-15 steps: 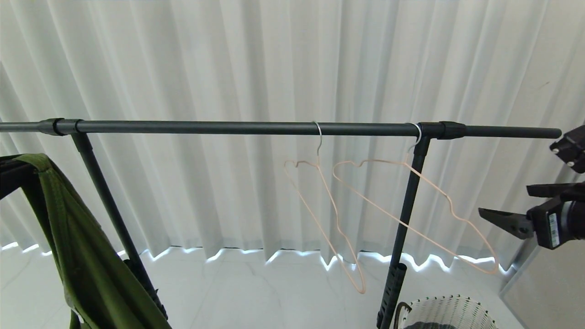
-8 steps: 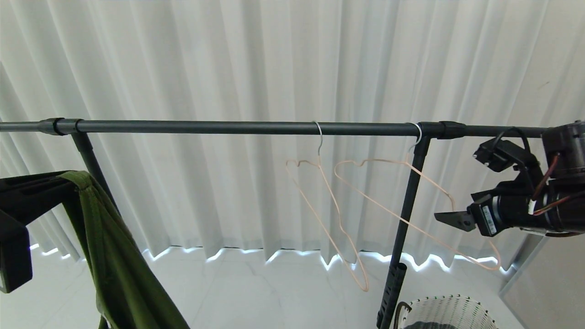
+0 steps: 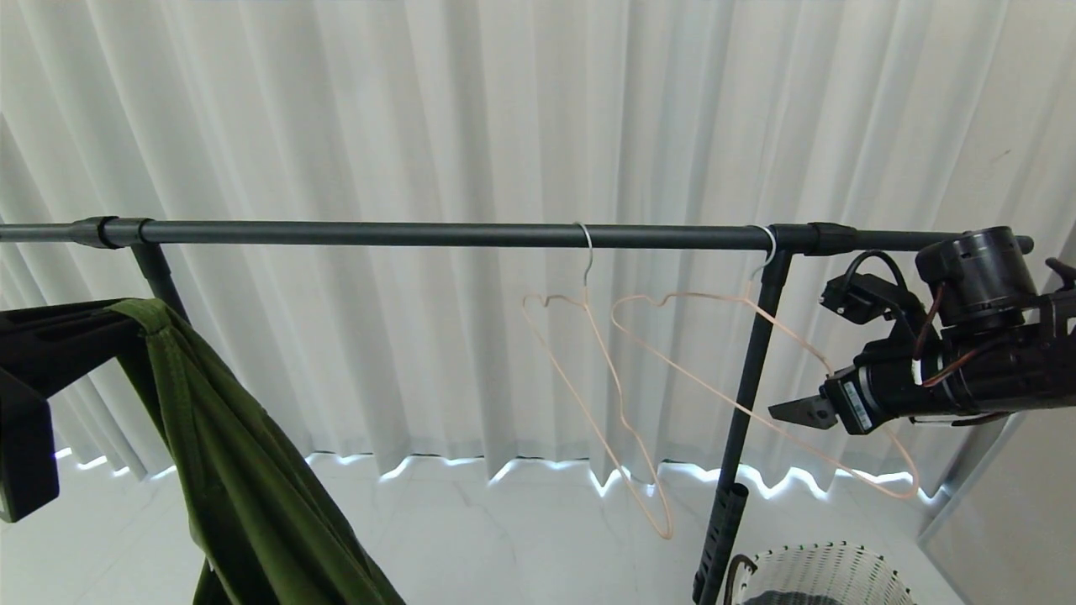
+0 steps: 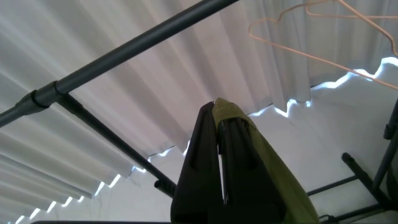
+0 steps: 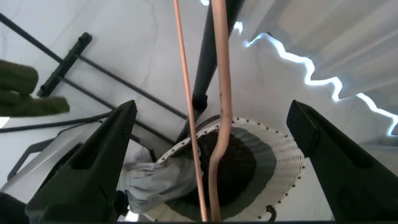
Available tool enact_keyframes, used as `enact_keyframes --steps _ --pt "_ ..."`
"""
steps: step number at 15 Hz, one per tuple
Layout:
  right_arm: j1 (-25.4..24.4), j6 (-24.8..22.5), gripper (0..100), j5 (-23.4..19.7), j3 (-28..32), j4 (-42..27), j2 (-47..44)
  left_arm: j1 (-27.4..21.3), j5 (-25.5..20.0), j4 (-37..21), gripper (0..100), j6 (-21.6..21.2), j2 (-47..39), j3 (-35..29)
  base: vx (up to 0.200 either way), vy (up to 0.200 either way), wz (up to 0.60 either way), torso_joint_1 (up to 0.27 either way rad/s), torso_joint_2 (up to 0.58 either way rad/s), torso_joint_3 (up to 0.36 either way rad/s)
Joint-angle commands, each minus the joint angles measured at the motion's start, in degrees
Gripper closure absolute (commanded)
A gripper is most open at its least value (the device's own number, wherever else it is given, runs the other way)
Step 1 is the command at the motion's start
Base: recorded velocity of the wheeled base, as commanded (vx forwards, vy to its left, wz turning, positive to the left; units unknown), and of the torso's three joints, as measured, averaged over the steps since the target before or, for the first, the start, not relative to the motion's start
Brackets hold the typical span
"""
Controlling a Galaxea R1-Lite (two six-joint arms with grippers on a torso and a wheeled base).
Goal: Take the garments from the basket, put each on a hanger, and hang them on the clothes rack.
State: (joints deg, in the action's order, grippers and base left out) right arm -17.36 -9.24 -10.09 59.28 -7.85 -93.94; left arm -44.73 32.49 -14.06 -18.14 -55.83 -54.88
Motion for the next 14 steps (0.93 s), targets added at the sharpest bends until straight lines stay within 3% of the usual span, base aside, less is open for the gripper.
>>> enact_keyframes --steps 1,3,4,14 --pt "0.04 0.01 0 -0.10 0.22 0.12 -0.63 -0.01 0.03 -0.01 100 -0.05 -0.07 -0.49 0.000 0.000 0.00 0.000 0.00 0.000" --pt "-0.04 0.01 0 -0.10 0.22 0.38 -1.16 -0.01 0.03 -0.01 100 -0.05 -0.07 -0.58 0.000 0.000 0.00 0.000 0.00 0.000" --pt "0.04 0.01 100 -0.10 0.13 0.38 -1.16 -0.01 0.03 -0.01 100 -0.14 -0.07 -0.58 0.000 0.000 0.00 0.000 0.00 0.000" --pt "-2.42 1.68 100 -2.04 -0.92 1.17 2.71 -0.01 0.03 -0.01 100 0.12 0.20 -0.66 0.000 0.000 0.00 0.000 0.00 0.000"
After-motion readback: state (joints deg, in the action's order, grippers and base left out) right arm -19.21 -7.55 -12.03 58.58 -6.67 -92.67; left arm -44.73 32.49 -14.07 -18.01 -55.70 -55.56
